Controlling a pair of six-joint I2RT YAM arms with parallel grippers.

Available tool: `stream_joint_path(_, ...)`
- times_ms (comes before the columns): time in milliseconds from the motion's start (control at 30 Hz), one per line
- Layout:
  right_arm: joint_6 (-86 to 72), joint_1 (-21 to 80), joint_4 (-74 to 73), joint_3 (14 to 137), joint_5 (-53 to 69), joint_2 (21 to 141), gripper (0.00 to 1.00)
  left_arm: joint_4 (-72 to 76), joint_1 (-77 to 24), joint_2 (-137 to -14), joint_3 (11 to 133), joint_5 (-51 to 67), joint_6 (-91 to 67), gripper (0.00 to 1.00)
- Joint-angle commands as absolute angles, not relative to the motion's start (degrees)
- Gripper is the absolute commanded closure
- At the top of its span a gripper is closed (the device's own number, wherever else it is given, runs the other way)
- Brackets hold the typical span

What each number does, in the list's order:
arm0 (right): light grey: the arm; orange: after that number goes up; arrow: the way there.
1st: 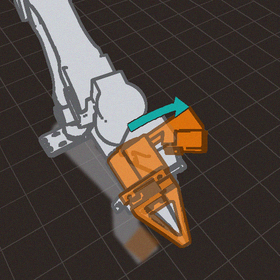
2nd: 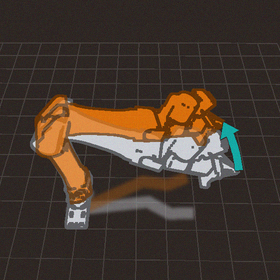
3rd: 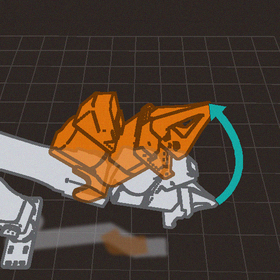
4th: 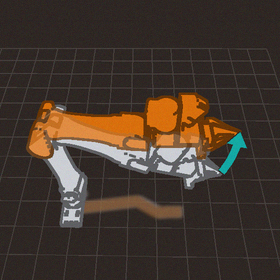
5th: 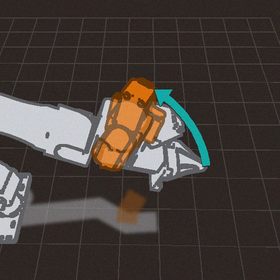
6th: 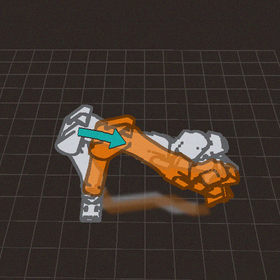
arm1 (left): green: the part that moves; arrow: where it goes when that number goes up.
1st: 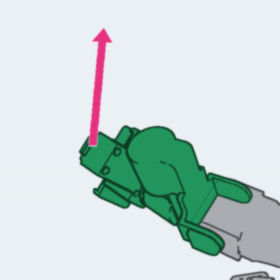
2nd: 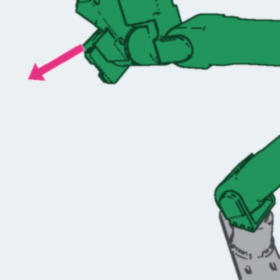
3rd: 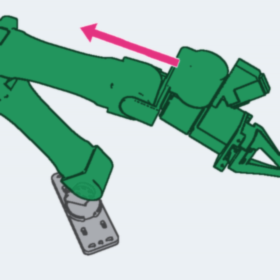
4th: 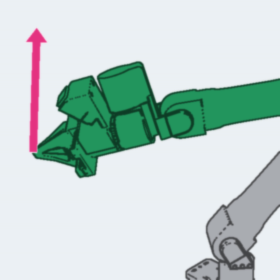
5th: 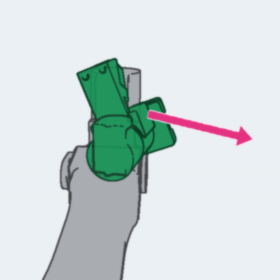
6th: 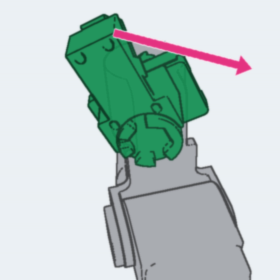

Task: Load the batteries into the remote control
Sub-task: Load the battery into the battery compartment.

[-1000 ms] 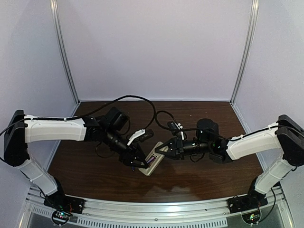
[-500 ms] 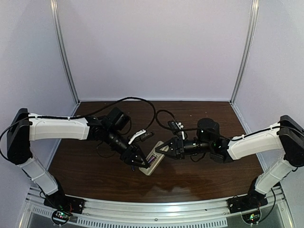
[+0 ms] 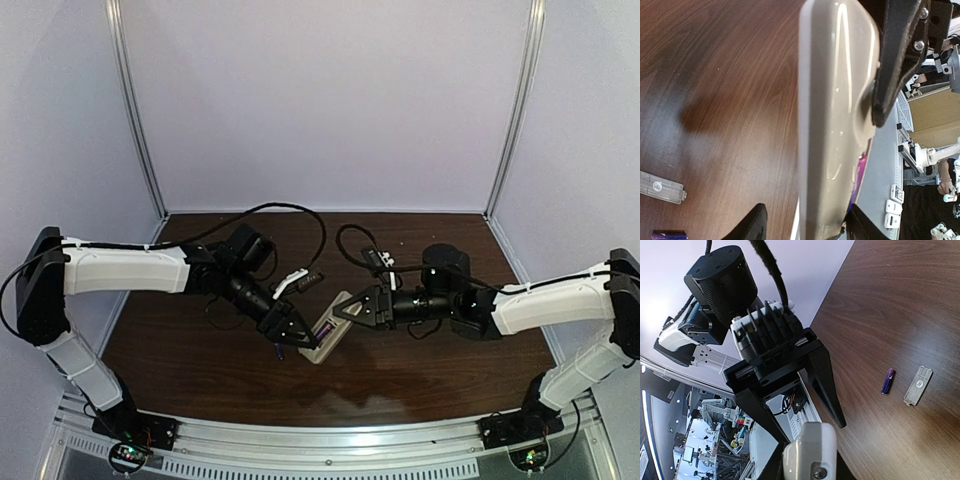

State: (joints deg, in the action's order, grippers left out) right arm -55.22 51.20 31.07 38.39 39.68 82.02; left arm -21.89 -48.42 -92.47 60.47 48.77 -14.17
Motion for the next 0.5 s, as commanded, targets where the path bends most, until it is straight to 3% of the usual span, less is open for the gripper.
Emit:
stream_joint_path(0,-54.5,52.3,33.1,41.9,42.0,78.4,1.0,-19.9,-46.8,-91.7,58.3,40.9,-13.7,0.41)
stream_joint_path(367,-54.9,51.5,29.1,42.1,39.7,79.7,1.0,-12.9,-46.9,-87.7,56.8,39.4,-14.2,0.22)
stream_joint_path(467,-54.9,51.5,28.5,42.3,39.0,80.0,1.0,-11.9,-47.1,-87.0,57.3,38.4,-14.1,0.21)
